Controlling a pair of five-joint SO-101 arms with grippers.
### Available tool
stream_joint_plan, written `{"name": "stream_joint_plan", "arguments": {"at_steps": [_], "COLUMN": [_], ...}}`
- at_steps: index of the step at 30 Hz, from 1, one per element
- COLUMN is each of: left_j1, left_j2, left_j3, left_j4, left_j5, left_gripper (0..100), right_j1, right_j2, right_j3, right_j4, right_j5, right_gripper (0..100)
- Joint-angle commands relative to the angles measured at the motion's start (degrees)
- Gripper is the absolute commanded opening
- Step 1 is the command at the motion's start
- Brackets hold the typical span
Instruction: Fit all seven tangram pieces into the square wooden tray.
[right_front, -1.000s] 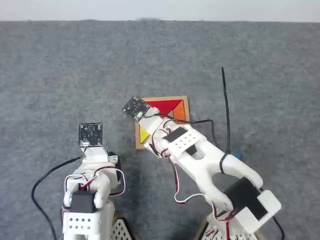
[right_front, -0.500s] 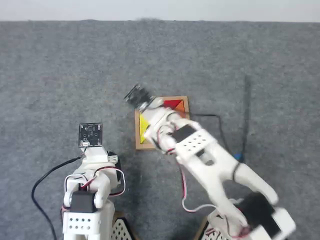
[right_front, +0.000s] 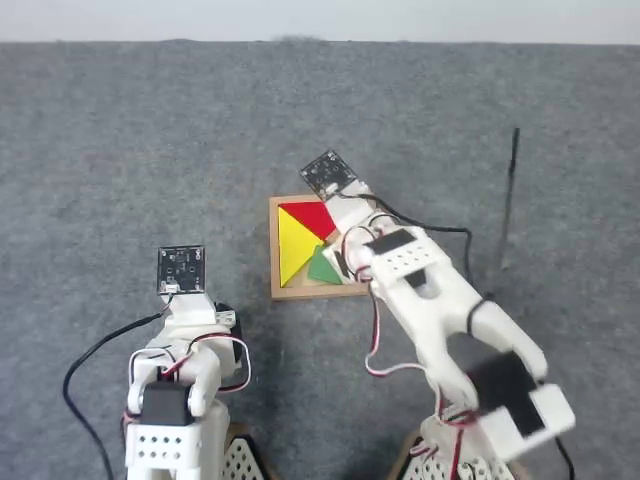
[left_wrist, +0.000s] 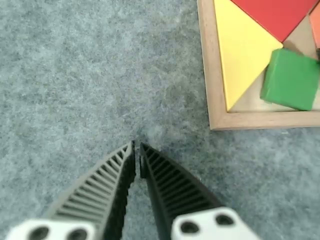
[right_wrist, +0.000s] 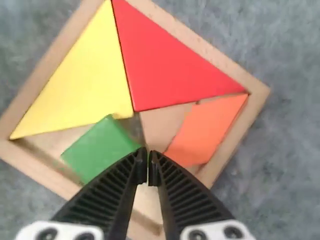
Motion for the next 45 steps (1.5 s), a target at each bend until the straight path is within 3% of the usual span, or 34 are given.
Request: {"name": "stream_joint_plan", "arguments": {"at_steps": [1, 14, 24, 31, 45], "left_j1": [-0.4, -0.4, -0.4, -0.4, -0.4], "left_j2": [-1.1, -1.1, -1.1, -1.1, -1.1], "left_j3": [-0.7, -0.7, -0.7, -0.7, -0.7], "left_j4": [0.1, 0.1, 0.1, 0.1, 0.1], "left_j5": [-0.6, -0.6, -0.6, -0.6, -0.6], "left_gripper": [1, 1, 1, 1, 1], "right_j1": [0.5, -0.6, -5.7, -13.4, -14.3], "right_j2": [2.8, -1.9, -7.6, -9.3, 0.7], "right_j3": [-4.5, -3.6, 0.7, 0.8, 0.5], "right_j4": [2.4, 6.2, 5.2, 2.1, 1.0], "right_j5": [1.4, -1.7, -1.3, -1.2, 1.9], "right_gripper": [0.7, 0.7, 0.7, 0.7, 0.7]}}
